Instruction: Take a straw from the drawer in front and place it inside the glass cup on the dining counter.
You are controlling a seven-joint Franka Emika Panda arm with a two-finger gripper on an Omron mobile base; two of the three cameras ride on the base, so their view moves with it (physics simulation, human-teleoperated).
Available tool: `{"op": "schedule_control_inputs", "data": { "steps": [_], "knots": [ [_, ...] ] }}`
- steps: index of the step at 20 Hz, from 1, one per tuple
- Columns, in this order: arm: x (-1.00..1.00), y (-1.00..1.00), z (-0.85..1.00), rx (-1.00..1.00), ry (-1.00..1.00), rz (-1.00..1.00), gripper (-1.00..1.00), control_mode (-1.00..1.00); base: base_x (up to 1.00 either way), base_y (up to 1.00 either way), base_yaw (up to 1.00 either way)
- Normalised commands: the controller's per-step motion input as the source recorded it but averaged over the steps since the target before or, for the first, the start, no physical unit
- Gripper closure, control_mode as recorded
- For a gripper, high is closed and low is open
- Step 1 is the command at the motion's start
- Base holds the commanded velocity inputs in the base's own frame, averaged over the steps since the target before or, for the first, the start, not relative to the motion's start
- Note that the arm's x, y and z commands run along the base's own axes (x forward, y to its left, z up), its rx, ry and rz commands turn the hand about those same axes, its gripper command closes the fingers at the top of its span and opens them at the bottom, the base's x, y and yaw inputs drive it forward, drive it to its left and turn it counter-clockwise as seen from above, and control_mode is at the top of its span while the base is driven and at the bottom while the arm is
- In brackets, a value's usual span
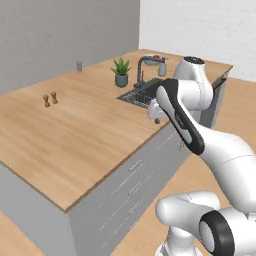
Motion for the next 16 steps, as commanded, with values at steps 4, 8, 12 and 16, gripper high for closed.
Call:
{"op": "schedule_control_inputs", "data": {
  "steps": [4, 8, 12, 16],
  "knots": [
    [0.00, 0.00, 0.00, 0.00, 0.00, 0.00, -1.00, 1.00, -0.08, 0.88, -0.58],
    [0.00, 0.00, 0.00, 0.00, 0.00, 0.00, -1.00, 1.00, -0.16, 0.91, -0.54],
    [0.00, 0.00, 0.00, 0.00, 0.00, 0.00, -1.00, 1.00, -0.12, 0.79, -0.43],
    [0.00, 0.00, 0.00, 0.00, 0.00, 0.00, -1.00, 1.00, -0.26, 0.75, -0.38]
  ]
}}
